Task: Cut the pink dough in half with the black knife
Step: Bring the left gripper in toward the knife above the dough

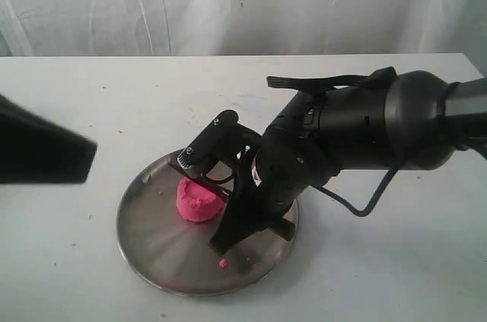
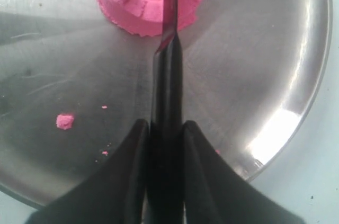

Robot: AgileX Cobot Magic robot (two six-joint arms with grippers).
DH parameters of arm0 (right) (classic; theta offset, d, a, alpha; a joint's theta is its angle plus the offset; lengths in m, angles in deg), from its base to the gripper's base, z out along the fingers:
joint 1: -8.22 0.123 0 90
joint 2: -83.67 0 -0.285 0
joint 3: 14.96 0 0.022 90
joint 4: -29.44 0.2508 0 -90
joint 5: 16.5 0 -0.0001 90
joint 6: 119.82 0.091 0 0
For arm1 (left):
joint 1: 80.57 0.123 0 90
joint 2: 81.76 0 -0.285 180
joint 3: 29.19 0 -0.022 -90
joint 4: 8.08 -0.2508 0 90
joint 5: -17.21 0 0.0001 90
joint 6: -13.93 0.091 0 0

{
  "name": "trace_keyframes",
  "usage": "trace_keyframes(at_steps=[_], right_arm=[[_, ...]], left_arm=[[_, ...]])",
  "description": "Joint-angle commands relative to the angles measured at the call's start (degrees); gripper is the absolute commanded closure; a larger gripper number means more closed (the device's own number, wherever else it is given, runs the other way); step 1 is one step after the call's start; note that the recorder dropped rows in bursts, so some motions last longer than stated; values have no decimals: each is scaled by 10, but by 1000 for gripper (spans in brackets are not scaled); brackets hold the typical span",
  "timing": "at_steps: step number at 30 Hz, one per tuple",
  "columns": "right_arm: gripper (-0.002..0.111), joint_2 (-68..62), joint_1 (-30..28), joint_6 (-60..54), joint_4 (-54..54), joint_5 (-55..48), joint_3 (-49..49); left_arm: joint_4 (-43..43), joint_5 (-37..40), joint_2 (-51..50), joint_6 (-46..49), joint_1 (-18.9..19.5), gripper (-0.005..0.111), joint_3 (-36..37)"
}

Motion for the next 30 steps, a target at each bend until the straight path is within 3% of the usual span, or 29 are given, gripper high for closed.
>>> trace_keyframes(at_steps=[1,4,12,25,30], right_arm=[[102,1,2,-5,3,-4,-2],[102,1,2,-5,3,-9,-2],[102,1,2,-5,3,-11,-2],[102,-4,2,-7,14,-6,-1],[102,-23,2,-7,16,-1,0]], left_arm=[[-15,-156,-4,-33,1,107,-34],[-95,-144,-61,-85,23,107,-66],[-56,-62,-250,10,148,107,-96],[129,-56,-493,211,146,107,-96],[143,-70,-529,247,112,107,-96]])
